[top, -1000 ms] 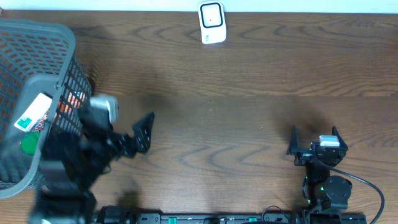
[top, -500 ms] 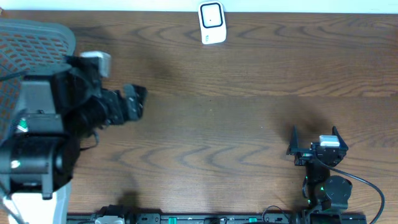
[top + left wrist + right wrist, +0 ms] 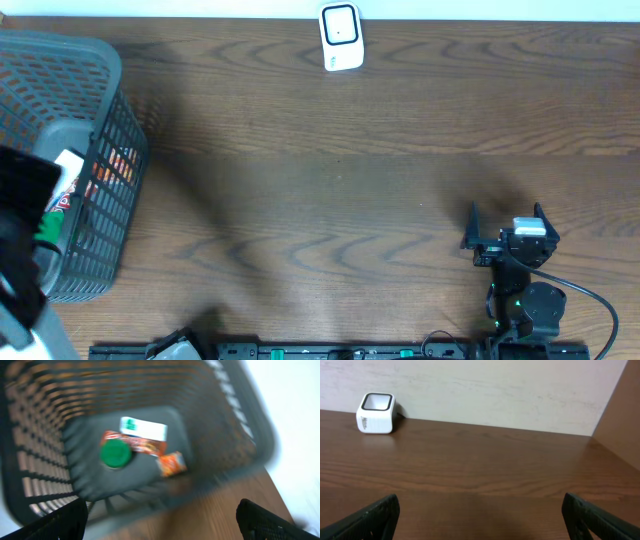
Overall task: Scan the item barcode
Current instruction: 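Move the left gripper over the basket and lower it inside, then grasp the green-capped bottle in the basket with the left gripper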
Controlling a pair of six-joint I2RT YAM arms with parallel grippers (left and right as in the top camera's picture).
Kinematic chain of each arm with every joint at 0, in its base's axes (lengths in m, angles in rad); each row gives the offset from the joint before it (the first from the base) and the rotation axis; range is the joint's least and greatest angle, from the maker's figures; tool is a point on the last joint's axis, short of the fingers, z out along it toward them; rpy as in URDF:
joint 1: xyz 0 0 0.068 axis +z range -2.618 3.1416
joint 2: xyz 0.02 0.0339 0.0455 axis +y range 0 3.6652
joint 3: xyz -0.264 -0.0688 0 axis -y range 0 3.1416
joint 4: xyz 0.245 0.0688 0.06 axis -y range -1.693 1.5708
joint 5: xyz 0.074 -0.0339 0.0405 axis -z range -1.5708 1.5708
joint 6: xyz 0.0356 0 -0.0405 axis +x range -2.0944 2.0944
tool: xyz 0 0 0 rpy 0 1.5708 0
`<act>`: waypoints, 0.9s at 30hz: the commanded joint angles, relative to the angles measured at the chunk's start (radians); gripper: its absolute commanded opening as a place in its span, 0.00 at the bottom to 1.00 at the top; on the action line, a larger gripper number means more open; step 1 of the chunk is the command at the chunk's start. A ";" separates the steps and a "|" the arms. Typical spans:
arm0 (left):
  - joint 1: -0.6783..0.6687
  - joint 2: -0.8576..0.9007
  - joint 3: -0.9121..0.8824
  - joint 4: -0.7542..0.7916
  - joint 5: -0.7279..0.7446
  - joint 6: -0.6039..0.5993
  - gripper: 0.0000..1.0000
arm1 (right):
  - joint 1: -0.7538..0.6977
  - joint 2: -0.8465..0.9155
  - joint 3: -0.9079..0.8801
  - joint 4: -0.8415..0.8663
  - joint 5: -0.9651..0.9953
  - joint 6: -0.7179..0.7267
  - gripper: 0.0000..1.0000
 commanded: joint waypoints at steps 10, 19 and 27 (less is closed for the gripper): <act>0.172 0.377 0.002 -0.077 -0.019 -0.137 0.95 | 0.008 -0.003 -0.001 -0.003 0.008 -0.014 0.99; 0.216 0.534 -0.081 -0.071 -0.020 -0.154 0.95 | 0.008 -0.002 -0.001 -0.003 0.008 -0.013 0.99; 0.217 0.571 -0.210 0.042 -0.016 -0.153 0.96 | 0.008 -0.002 -0.001 -0.003 0.008 -0.013 0.99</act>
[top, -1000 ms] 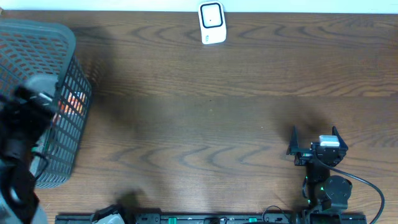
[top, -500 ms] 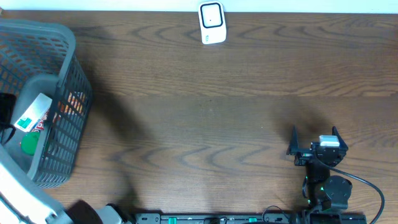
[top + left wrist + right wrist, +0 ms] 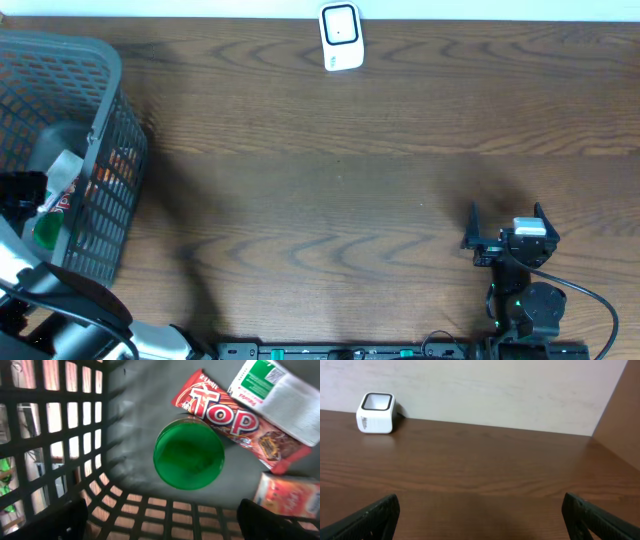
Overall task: Scan the item barcode
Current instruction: 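Grasp the green-capped bottle in the basket with the left gripper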
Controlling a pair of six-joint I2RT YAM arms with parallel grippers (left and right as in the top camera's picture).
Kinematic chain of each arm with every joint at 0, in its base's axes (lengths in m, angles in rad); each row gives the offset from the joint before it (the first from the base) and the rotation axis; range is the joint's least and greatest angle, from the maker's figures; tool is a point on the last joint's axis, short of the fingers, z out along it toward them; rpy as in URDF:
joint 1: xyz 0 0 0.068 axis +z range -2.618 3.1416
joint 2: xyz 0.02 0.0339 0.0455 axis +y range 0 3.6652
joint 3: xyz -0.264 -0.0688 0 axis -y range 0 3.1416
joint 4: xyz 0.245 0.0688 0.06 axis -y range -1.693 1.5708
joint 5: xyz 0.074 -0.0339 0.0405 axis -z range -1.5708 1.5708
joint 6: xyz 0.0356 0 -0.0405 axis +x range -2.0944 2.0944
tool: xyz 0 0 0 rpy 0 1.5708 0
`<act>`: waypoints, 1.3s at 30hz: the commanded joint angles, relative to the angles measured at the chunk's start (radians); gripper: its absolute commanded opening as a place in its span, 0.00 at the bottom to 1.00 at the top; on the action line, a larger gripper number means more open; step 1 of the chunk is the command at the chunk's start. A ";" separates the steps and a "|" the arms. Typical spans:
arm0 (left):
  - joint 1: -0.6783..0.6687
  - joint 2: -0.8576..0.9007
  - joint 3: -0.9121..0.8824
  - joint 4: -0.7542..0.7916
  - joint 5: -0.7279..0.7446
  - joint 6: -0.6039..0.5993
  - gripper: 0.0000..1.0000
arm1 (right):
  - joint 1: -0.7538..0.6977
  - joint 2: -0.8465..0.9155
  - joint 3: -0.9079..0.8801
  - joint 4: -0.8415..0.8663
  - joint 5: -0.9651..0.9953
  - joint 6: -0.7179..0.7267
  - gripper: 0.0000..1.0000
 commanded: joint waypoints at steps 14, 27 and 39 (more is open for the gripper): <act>0.004 0.038 -0.069 0.127 0.020 0.040 0.96 | 0.008 -0.002 -0.001 -0.003 0.008 -0.014 0.99; 0.004 0.191 -0.069 0.125 0.020 0.040 0.96 | 0.008 -0.002 -0.001 -0.003 0.008 -0.014 0.99; 0.004 0.303 -0.087 0.144 0.019 0.040 0.96 | 0.008 -0.002 -0.001 -0.003 0.009 -0.014 0.99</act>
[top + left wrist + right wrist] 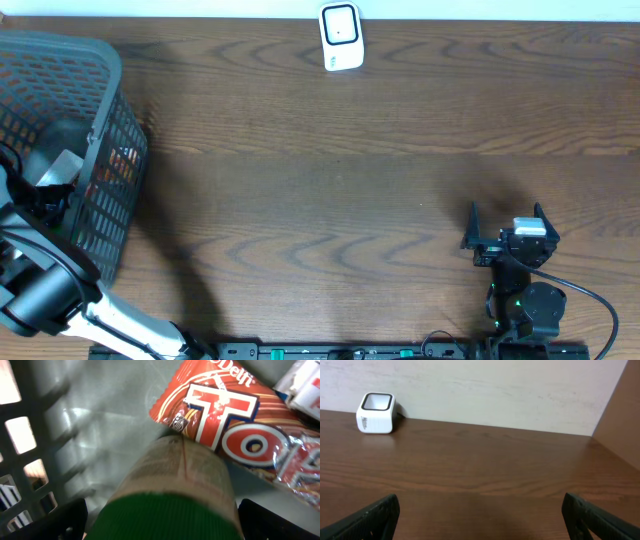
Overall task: Scan the item barcode
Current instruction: 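Grasp the green-capped bottle in the basket with the left gripper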
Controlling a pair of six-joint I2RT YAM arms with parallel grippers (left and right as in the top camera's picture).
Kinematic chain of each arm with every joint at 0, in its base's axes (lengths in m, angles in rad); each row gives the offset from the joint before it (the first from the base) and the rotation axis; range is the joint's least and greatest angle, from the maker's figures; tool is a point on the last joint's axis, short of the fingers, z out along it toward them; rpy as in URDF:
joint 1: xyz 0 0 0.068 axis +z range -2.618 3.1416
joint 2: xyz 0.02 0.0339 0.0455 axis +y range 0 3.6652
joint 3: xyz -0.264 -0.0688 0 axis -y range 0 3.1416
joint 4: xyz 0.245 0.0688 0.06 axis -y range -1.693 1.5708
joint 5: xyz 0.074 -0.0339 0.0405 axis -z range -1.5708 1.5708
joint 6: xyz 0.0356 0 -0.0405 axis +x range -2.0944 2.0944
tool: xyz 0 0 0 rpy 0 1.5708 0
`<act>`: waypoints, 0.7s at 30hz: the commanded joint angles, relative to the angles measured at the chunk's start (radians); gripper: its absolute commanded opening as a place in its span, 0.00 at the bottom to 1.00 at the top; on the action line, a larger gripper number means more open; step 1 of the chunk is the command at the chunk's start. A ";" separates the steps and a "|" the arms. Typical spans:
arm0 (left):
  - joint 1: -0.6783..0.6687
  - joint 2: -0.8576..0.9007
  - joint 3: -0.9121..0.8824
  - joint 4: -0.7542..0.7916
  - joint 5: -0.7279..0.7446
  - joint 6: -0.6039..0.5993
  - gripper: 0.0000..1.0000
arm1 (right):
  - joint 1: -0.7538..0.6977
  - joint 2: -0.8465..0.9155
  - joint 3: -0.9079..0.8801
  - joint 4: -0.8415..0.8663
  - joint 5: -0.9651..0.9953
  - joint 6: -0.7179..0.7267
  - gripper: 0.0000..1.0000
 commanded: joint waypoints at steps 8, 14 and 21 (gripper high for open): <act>0.004 0.020 -0.068 0.045 0.001 0.010 0.82 | 0.008 -0.002 -0.001 -0.002 0.008 -0.014 0.99; 0.004 0.019 -0.068 0.045 0.000 0.010 0.65 | 0.008 -0.002 -0.001 -0.002 0.008 -0.014 0.99; 0.004 0.009 -0.055 0.029 0.010 0.010 0.62 | 0.008 -0.002 -0.001 -0.002 0.009 -0.014 0.99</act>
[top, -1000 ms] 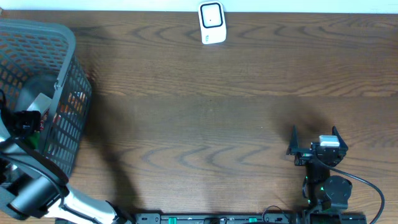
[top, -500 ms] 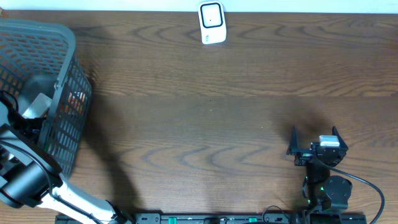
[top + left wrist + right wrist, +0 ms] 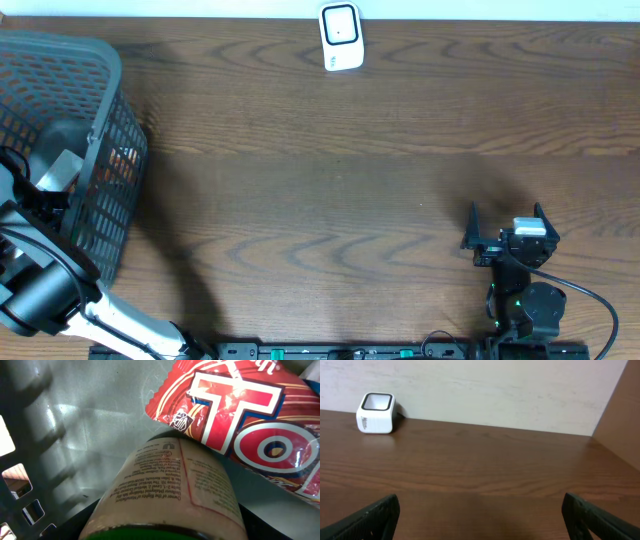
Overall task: Scan the item barcode
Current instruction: 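Grasp the green-capped bottle in the basket with the left gripper, then lift the bottle out and carry it toward the white scanner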
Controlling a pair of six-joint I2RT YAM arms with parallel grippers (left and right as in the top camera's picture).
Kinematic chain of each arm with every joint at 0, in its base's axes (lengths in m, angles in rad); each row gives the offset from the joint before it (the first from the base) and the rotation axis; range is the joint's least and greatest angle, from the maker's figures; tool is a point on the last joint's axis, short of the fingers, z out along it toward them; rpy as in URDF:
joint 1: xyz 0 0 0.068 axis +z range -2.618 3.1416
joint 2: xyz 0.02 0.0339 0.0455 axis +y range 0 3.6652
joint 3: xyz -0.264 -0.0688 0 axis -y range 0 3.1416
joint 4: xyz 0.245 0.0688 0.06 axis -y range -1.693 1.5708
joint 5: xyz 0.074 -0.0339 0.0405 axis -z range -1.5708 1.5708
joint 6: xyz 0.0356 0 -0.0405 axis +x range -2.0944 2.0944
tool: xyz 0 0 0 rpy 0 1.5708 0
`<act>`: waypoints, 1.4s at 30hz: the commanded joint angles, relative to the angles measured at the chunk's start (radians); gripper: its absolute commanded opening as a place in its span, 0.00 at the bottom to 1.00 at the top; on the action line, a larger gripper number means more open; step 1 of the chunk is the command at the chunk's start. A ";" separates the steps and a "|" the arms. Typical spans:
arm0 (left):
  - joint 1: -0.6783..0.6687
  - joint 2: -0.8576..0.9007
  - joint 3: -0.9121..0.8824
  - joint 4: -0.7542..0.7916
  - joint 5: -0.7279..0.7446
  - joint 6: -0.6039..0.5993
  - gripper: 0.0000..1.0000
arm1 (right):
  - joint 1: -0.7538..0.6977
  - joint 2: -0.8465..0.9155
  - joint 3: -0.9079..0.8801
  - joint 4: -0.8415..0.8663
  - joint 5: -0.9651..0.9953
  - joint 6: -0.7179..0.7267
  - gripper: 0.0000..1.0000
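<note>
A jar with a green lid and a beige printed label [image 3: 175, 490] lies on the grey basket floor [image 3: 75, 435] against a red "Top" wrapper [image 3: 250, 420]. My left gripper [image 3: 162, 527] is low inside the basket [image 3: 110, 215], open, its dark fingers [image 3: 75, 525] flanking the jar close to its sides. The overhead view shows the left gripper [image 3: 45, 205] deep in the basket. The white barcode scanner [image 3: 341, 38] stands at the table's far edge, also seen in the right wrist view as the scanner [image 3: 376, 412]. My right gripper [image 3: 505, 240] rests open near the front right, holding nothing.
The basket also holds a white box [image 3: 58, 170] and an orange packet [image 3: 122, 160]. Its mesh walls rise round the left arm. Brown tabletop [image 3: 330, 200] stretches between basket, scanner and right arm. A pale wall [image 3: 495, 390] stands behind the scanner.
My left gripper has gone a little lower onto the jar, whose label now fills more of the wrist view between the fingers. The right arm has not moved.
My left gripper was above the basket, looking down at the jar, wrapper and boxes. Then it was inside the basket over the green lid. Then it was down beside the jar, and now the jar sits between its fingers. The right arm stayed parked.
</note>
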 commanded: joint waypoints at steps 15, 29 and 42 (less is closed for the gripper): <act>0.004 -0.298 0.216 -0.090 0.241 0.009 0.62 | 0.008 -0.002 -0.001 -0.002 0.009 -0.014 0.99; -0.070 -0.692 0.251 0.208 0.815 -0.286 0.63 | 0.008 -0.002 -0.001 -0.002 0.008 -0.014 0.99; -0.850 -0.591 0.234 0.185 0.400 -0.176 0.63 | 0.008 -0.002 -0.001 -0.002 0.009 -0.014 0.99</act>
